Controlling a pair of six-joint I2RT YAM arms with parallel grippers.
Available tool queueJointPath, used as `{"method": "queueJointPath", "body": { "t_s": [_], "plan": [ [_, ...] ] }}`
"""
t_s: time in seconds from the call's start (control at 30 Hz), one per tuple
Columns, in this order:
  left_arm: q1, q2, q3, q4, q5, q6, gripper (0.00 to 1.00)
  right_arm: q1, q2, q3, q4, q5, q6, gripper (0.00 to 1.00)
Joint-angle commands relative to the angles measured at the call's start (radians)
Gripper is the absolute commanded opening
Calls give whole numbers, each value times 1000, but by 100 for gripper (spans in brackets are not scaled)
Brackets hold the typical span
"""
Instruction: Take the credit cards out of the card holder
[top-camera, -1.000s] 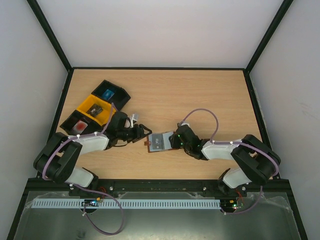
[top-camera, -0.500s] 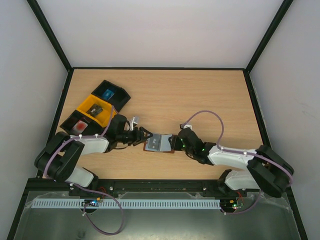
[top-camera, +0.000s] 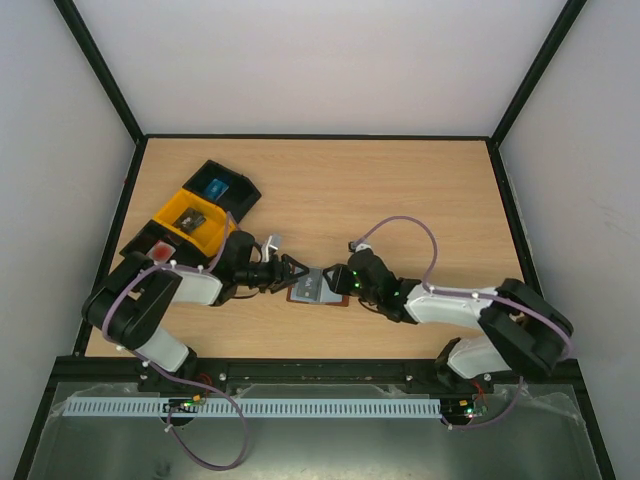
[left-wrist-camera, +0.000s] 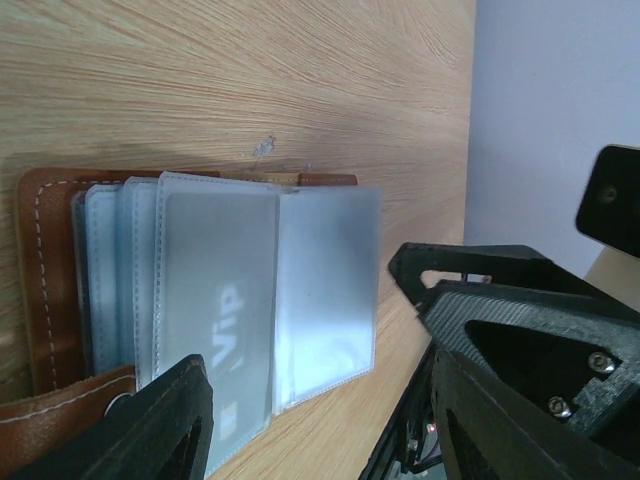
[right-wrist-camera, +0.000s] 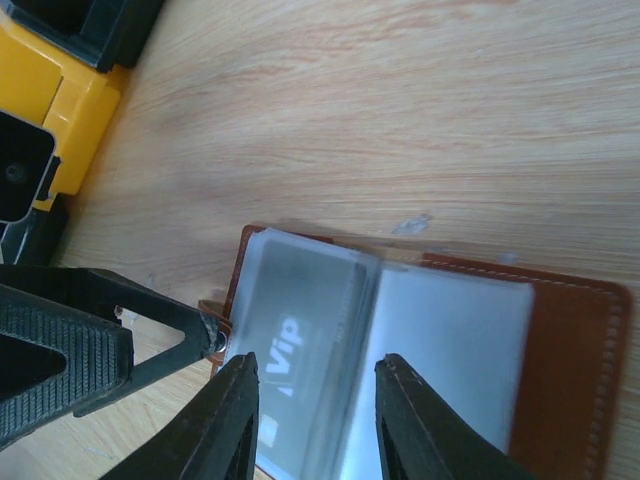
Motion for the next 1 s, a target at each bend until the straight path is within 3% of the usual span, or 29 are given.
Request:
{"method": "queueJointPath", "body": {
  "t_s": [0.0,0.27,0.57,0.97],
  "plan": [
    [2,21,-6,33,-4,15,62,15,97,46,109,-52,47,32],
    [2,59,-13,42,-24,25,61,19,267,86,158,-76,58,24],
    [2,86,-1,49,-19,27,61,18,334,-20,249,-50,97,3],
    [0,106,8,61,-3,16,59,19,370,-55,317,-59,112,2]
  ]
}}
